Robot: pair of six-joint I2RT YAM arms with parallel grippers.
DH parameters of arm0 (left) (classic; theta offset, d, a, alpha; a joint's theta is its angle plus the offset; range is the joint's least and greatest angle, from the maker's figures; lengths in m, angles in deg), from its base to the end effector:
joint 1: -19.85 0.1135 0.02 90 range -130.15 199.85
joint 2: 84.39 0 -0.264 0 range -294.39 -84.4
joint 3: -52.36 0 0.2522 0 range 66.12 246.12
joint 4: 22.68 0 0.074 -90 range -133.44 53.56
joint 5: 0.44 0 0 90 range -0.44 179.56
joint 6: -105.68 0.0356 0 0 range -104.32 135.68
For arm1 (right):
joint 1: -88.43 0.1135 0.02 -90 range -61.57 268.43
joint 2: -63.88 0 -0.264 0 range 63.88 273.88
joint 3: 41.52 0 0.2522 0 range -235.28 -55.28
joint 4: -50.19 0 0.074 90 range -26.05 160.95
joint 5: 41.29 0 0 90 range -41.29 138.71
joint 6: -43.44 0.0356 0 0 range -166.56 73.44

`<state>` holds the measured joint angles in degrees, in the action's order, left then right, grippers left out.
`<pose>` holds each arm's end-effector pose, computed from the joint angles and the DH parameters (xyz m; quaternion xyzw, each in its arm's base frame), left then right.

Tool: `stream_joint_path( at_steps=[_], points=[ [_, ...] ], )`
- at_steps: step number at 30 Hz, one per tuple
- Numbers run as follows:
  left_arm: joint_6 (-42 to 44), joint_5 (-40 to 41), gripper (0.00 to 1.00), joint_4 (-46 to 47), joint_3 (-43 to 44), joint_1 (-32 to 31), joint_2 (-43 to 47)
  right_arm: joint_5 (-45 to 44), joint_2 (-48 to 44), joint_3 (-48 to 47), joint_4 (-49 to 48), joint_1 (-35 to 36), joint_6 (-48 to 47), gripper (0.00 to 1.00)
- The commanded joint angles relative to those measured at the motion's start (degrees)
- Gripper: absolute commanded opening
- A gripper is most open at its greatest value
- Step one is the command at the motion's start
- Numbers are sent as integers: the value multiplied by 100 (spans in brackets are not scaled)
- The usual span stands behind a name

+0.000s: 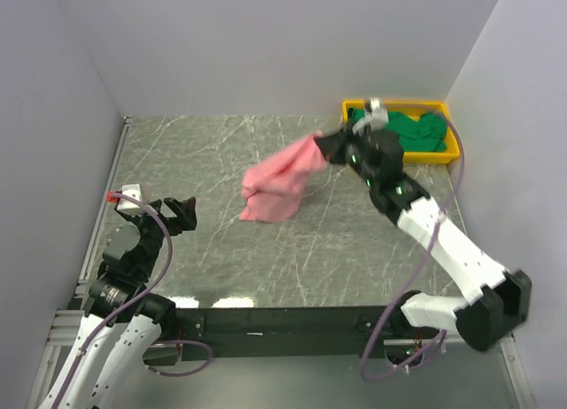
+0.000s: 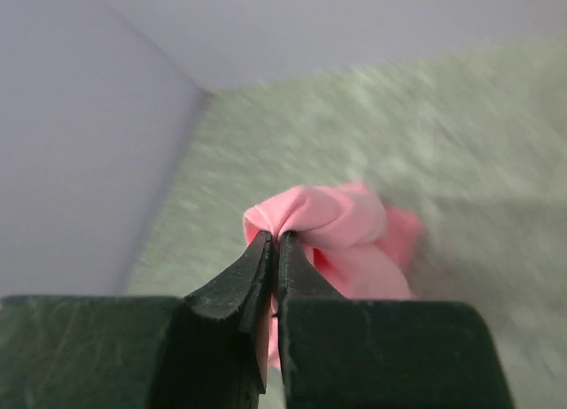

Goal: Fold and stack the t-shirts
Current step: Move the tshirt to the center of the board

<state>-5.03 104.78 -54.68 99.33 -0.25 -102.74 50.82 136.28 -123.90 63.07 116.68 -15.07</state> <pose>0.0962 -0.0252 0.3110 -0.0947 0.7208 -0.1467 0.6708 0.2619 0.1422 0.4033 0.0078 0.7247 0.3547 0.5907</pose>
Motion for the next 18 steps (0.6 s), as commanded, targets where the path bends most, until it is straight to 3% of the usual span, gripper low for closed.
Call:
stream_joint_path(
  at_steps=[1, 3, 6, 7, 10, 14, 18],
  points=[
    [-73, -475, 99, 216, 36, -12, -282, -1183, -1165, 1339, 271, -12, 138, 6],
    [-170, -721, 99, 207, 106, -12, -607, -1519, -1839, 2251, 982, -12, 393, 10],
    [-310, -1284, 99, 242, 238, -12, -1126, -1652, -2648, 3176, 1932, -4, 595, 27],
    [-407, -1555, 99, 242, 291, -12, -1388, -1618, -2992, 3423, 2378, 5, 543, 37],
    [-609, -2135, 99, 329, 318, -12, -1715, -1556, -3311, 3496, 2917, 14, 359, 55],
    [-961, -2637, 99, 549, 177, -29, -2128, -1372, -3198, 3171, 3419, 119, -202, 60],
    [-1040, -2552, 99, 453, 142, -47, -2287, -854, -2506, 2952, 2727, 531, -660, 60]
  ],
)
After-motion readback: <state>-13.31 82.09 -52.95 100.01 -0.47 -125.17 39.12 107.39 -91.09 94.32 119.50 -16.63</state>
